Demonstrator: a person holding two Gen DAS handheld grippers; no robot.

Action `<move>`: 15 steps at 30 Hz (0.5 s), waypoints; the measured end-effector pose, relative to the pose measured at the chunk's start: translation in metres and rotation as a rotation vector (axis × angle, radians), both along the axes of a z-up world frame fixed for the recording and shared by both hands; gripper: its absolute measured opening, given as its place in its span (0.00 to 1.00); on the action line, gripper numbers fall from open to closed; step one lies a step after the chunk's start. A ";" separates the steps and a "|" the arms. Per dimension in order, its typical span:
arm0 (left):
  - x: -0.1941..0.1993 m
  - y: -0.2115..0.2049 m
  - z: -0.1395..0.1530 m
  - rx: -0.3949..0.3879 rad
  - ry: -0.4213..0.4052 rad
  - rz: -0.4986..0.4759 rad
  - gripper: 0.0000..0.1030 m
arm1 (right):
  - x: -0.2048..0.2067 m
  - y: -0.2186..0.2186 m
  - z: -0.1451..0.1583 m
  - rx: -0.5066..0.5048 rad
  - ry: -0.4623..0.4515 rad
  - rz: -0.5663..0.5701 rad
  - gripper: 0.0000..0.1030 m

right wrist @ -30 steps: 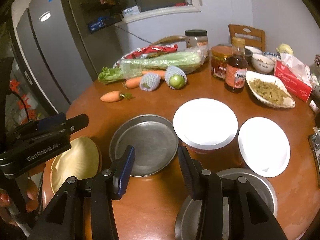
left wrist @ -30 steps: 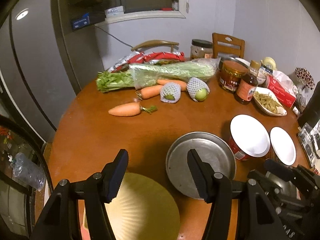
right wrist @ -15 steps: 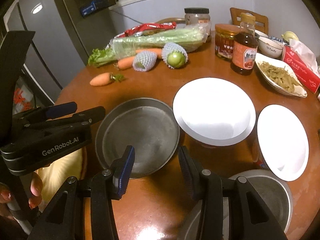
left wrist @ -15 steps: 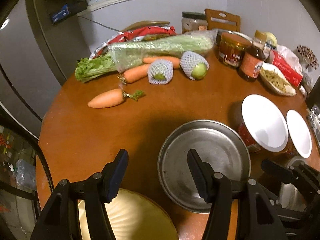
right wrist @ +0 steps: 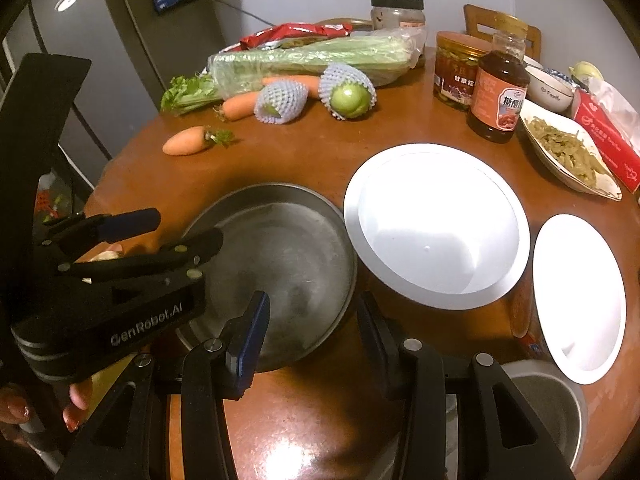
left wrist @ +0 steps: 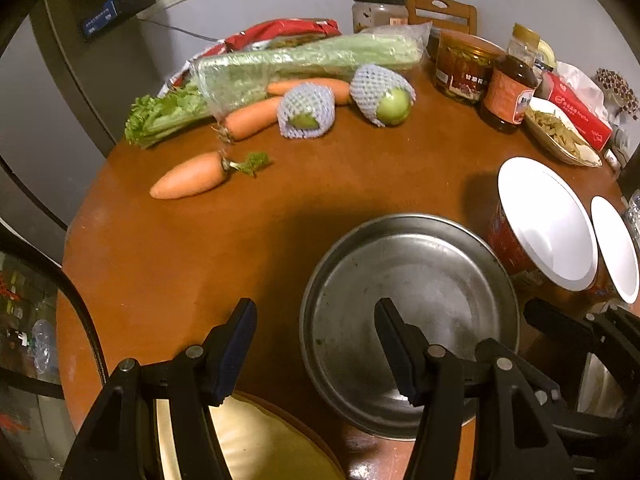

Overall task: Organize plates and bowls
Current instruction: 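Move the left gripper to the grey metal pan and grasp its rim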

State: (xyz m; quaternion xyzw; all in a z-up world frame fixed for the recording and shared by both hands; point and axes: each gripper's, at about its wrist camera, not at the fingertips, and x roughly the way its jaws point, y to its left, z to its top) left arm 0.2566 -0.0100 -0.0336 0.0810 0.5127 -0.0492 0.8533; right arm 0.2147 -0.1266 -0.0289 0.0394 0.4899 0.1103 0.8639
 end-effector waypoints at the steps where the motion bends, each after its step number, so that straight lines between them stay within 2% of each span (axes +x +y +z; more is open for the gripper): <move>1: 0.001 0.000 -0.002 -0.002 0.007 0.001 0.59 | 0.002 0.001 -0.002 -0.002 0.007 0.000 0.46; 9: 0.003 -0.002 -0.011 -0.036 0.052 -0.015 0.59 | 0.010 -0.001 -0.012 0.013 0.058 0.008 0.46; 11: 0.003 -0.001 -0.014 -0.056 0.071 -0.020 0.54 | 0.010 0.001 -0.013 0.003 0.052 0.020 0.45; 12: 0.003 -0.001 -0.015 -0.070 0.082 -0.024 0.48 | 0.010 0.002 -0.013 0.000 0.051 0.026 0.42; 15: 0.002 0.000 -0.016 -0.067 0.075 -0.019 0.44 | 0.009 0.005 -0.012 -0.017 0.032 0.040 0.38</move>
